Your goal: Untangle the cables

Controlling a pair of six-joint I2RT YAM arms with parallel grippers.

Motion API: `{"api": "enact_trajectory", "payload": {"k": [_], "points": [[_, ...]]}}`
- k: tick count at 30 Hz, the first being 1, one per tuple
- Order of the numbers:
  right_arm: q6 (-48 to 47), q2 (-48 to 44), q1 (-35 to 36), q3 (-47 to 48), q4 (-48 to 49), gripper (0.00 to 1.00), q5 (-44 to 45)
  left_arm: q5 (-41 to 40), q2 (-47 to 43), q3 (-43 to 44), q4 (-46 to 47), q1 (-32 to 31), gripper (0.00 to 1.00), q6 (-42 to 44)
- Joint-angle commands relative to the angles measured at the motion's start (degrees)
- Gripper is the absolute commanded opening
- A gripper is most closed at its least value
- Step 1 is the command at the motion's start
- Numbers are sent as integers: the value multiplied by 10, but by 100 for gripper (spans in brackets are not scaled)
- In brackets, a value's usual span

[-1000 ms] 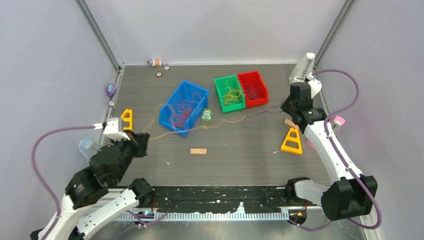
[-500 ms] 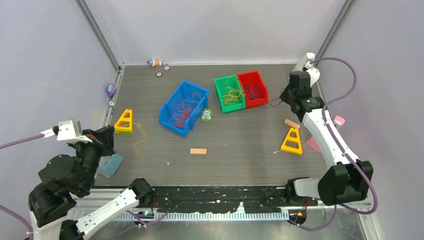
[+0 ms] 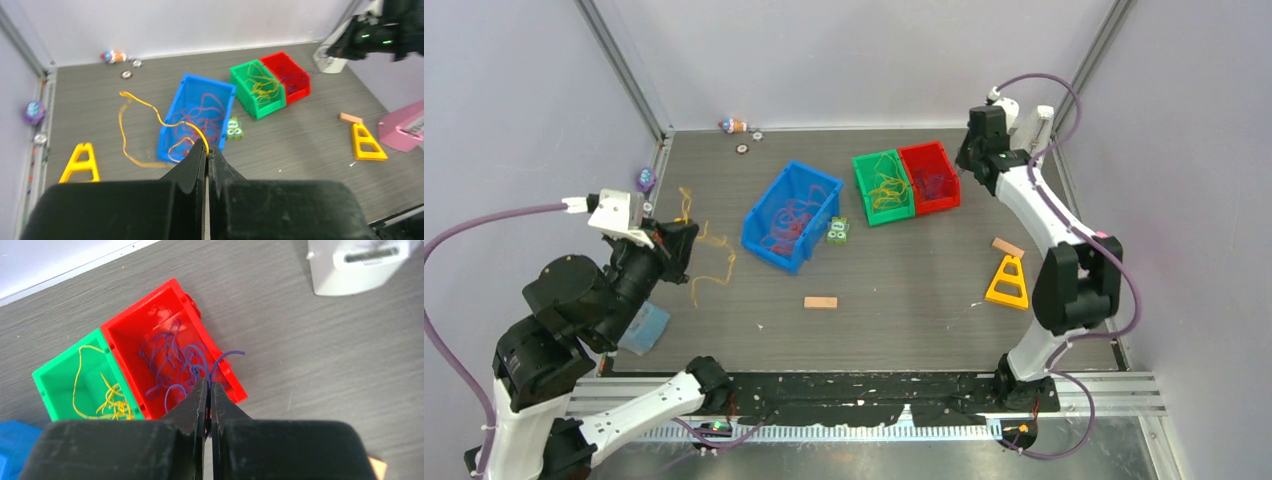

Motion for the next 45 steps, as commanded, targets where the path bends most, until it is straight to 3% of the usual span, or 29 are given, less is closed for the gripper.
{"api": "enact_trajectory", "payload": {"k": [1,7,12,16,19,25,33,35,37,45], "points": [[-64,69,29,71,67,5,46,80,70,64,55,2,0,34],[-172,215,58,180,60,6,38,115,175,149,83,2,0,51],[-173,349,65,328,-120,5,43,128,259,185,119,3,0,56],[-165,398,65,346,-189,5,-23,162,323,215,140,5,0,48],[-149,359,65,273,-173,5,-58,188,369,242,146,10,0,40],[-109,205,67,16,-63,5,-115,239,432,259,182,19,0,21],[-72,55,82,-184,0,6,-152,284,500,255,221,20,0,5],[-64,24,84,-220,11,13,-150,298,515,248,233,20,0,3],[-65,-10,84,-232,6,38,-140,303,523,236,253,20,0,3],[-67,-86,83,-202,-49,59,-112,294,575,234,294,20,0,23]]}}
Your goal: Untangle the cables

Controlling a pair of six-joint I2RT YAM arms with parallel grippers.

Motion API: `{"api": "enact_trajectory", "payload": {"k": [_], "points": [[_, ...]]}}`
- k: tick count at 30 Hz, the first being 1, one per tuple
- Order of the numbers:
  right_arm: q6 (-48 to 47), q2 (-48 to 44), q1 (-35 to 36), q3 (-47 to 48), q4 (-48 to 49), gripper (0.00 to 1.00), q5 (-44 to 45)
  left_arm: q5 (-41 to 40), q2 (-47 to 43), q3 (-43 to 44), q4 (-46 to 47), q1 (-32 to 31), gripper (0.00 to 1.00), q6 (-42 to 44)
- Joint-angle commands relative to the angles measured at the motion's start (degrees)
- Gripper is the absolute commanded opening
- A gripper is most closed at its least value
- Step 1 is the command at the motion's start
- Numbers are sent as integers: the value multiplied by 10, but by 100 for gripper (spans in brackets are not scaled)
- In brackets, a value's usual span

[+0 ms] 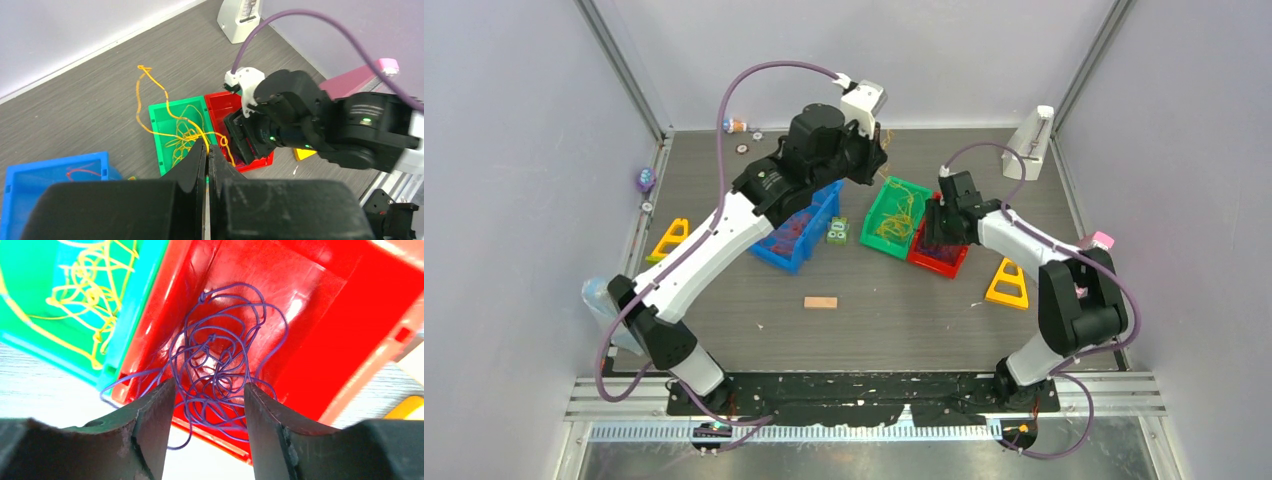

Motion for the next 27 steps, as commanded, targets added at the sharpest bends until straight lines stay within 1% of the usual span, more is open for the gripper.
{"api": "enact_trajectory", "payload": {"k": [1,2,7,9,11,13,14,18,20,21,24,27], "points": [[5,-63,0,33,-20,61,27,5,27,15,51,2,0,9],[3,-73,0,35,-23,64,31,5,35,16,53,2,0,9],[-6,-87,0,58,-48,67,59,5,68,17,63,3,0,14],[-7,-98,0,55,-43,74,61,4,84,20,71,3,0,17],[-8,-119,0,49,-32,83,60,-2,104,35,68,3,0,26],[-15,-135,-1,43,-19,87,52,-17,118,57,54,3,0,41],[-18,-140,-1,40,-16,88,48,-22,123,64,51,3,0,47],[-49,-174,-2,14,52,88,-18,-28,133,71,56,4,0,61],[-63,-187,-2,0,94,86,-92,-27,139,74,56,5,0,63],[-77,-192,-4,-4,110,85,-111,-26,142,77,56,6,0,62],[-93,-187,-8,-18,184,82,-178,-18,147,87,51,6,0,61],[-116,-154,-10,-11,224,81,-208,-13,147,93,47,6,0,60]]}}
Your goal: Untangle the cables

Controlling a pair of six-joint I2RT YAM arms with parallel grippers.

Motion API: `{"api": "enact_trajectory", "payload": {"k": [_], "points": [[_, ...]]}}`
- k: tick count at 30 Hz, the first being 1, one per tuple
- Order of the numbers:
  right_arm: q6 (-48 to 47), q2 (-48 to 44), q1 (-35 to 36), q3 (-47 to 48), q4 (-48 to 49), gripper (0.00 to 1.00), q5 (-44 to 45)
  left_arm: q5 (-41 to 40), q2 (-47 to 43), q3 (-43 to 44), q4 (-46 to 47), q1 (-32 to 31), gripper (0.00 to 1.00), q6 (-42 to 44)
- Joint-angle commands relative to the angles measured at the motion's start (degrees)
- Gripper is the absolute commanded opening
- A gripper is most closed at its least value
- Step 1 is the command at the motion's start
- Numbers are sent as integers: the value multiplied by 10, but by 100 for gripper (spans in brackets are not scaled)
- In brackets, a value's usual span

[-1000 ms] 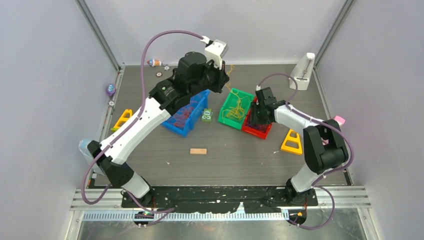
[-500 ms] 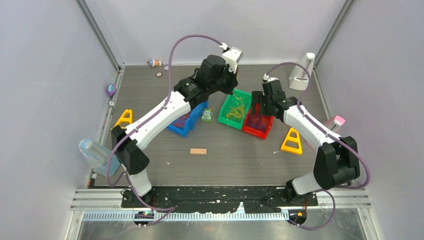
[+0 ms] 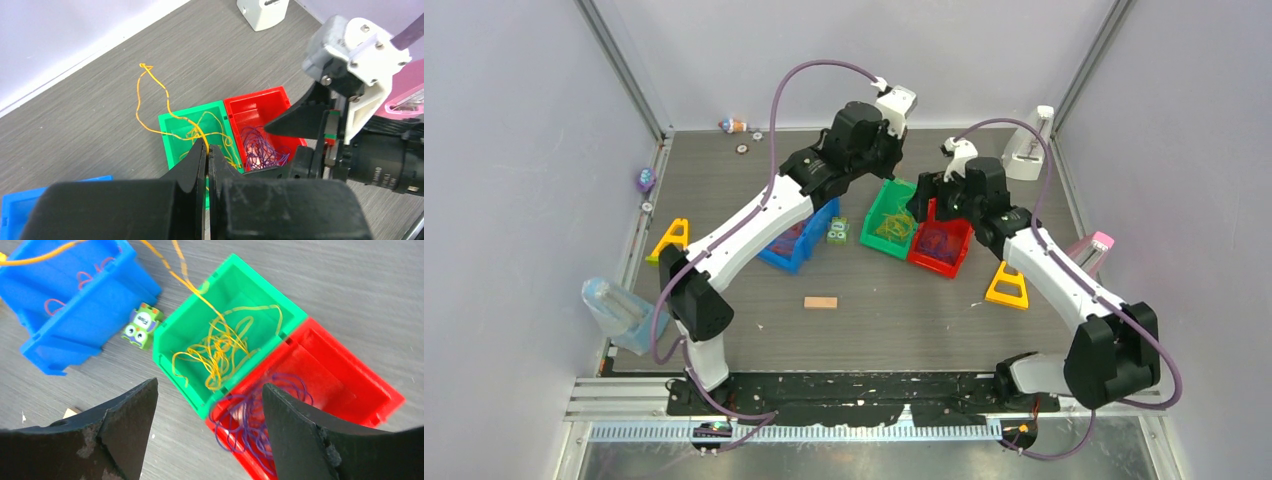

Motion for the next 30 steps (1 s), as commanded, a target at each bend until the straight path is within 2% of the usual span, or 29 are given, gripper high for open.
{"api": "enact_trajectory", "payload": {"k": [1,4,10,12,14,16,21,28,29,30], "points": [[-49,42,-4,13,118,81,-95,6,3,32,18,3,0,10],[-58,85,-4,42,135,79,-103,8,0,35,15,3,0,10],[-54,162,-4,84,128,60,-65,7,0,37,13,6,0,14],[-42,175,-5,86,134,48,-47,10,1,37,11,6,0,13],[-32,185,-6,86,146,22,-36,20,3,38,7,8,0,6],[-29,197,-6,89,150,8,-17,35,5,36,3,9,0,-4],[-38,221,-6,82,175,6,33,73,15,3,11,10,0,-42],[-56,267,12,86,162,6,72,108,32,-75,36,13,0,-108],[-55,274,14,92,154,7,77,111,37,-78,32,14,0,-115],[-55,276,18,93,150,15,78,115,44,-78,25,15,0,-121]]}}
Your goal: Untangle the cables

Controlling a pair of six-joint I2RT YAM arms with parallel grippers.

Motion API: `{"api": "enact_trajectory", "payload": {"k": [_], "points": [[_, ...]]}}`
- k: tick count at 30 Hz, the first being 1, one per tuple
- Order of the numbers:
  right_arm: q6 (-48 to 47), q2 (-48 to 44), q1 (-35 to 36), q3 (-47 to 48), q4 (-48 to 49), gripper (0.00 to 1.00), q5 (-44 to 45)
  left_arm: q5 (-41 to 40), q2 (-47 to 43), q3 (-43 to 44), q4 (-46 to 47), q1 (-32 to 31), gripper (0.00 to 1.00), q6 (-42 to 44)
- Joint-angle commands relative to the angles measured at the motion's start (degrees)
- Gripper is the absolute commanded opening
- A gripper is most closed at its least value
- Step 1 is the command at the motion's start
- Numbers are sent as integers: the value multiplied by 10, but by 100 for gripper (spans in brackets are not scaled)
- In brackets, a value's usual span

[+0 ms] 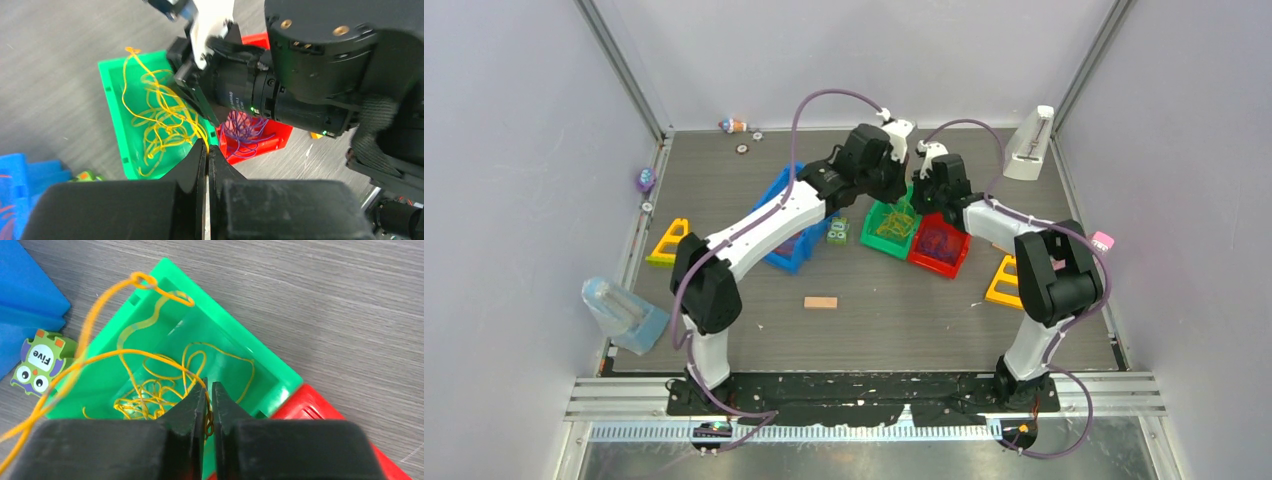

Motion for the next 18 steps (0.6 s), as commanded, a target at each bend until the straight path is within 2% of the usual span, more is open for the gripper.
{"api": "enact_trajectory", "payload": {"k": [1,3,5,12,15,18], "points": [[-8,13,15,31,-1,30,33,39,27,-14,10,7,0,-48],[3,1,15,26,-2,44,34,54,43,-10,-1,10,0,-57],[11,-21,11,20,-6,52,35,64,58,-4,-9,14,0,-64],[34,-104,-10,7,-47,65,30,83,100,14,-19,33,0,-90],[41,-140,-20,-16,-47,79,35,81,115,21,-22,36,0,-94],[46,-172,-26,-38,-43,84,35,81,142,45,-32,36,0,-102]]}}
